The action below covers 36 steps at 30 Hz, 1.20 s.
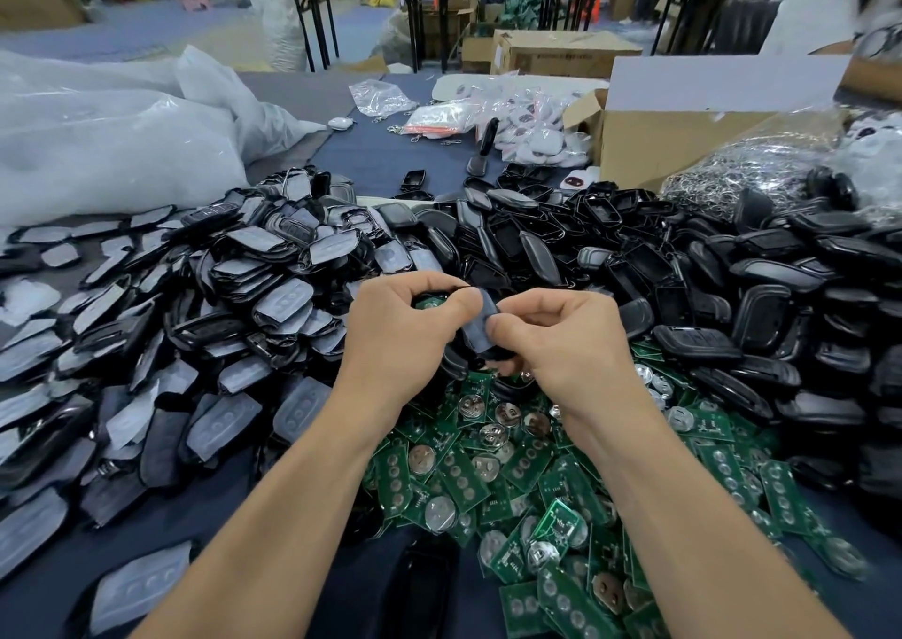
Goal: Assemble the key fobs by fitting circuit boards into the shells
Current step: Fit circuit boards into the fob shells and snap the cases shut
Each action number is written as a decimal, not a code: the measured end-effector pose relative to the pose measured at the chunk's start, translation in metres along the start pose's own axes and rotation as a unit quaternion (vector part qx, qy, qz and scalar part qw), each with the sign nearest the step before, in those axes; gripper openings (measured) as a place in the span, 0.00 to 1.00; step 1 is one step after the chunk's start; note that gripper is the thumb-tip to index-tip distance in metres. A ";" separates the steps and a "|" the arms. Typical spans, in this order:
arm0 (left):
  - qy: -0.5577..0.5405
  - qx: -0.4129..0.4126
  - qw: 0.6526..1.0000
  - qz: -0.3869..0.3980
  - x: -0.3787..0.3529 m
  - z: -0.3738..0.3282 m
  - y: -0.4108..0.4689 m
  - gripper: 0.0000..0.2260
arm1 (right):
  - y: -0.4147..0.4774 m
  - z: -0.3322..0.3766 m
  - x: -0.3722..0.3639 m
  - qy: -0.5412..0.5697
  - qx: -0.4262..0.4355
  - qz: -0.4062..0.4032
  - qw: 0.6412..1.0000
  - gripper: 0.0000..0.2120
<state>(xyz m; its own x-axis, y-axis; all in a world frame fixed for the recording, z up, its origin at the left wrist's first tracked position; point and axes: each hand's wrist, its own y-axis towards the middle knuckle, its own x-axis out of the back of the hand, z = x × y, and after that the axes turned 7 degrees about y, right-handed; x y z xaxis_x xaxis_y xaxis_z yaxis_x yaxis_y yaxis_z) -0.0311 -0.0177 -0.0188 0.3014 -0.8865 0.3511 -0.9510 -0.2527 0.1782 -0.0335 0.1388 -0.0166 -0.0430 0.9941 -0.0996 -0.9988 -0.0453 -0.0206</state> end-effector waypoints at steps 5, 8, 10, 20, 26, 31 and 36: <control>0.024 -0.018 0.999 -0.039 0.001 -0.001 0.000 0.08 | -0.001 0.002 -0.001 0.041 -0.032 0.020 0.998 0.03; 0.006 -0.024 0.999 -0.049 0.001 -0.003 0.000 0.08 | -0.002 0.006 -0.002 0.057 -0.055 0.041 0.996 0.05; -0.010 -0.024 0.999 -0.027 0.001 -0.003 -0.001 0.08 | -0.003 0.007 -0.002 0.058 -0.050 0.040 0.996 0.06; -0.033 0.001 0.999 -0.013 0.001 0.001 0.000 0.11 | -0.004 0.007 -0.003 0.032 -0.024 0.044 0.998 0.05; -0.091 0.027 0.995 0.001 0.000 -0.002 0.000 0.01 | -0.004 0.010 0.000 0.035 -0.032 0.049 0.998 0.05; -0.191 0.052 0.976 0.088 0.008 -0.012 -0.001 0.03 | -0.003 0.018 0.005 0.194 -0.177 0.156 0.952 0.19; -0.236 0.062 0.960 0.134 0.013 -0.010 0.001 0.04 | -0.006 0.019 0.005 0.271 -0.216 0.243 0.906 0.18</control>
<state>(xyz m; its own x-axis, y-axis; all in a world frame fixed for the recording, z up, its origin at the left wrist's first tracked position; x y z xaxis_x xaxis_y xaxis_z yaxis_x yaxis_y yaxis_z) -0.0275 -0.0260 -0.0051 0.0079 -0.9957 -0.0919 -0.9998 -0.0096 0.0177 -0.0282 0.1463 0.0015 -0.3393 0.6576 -0.6726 -0.7573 -0.6152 -0.2194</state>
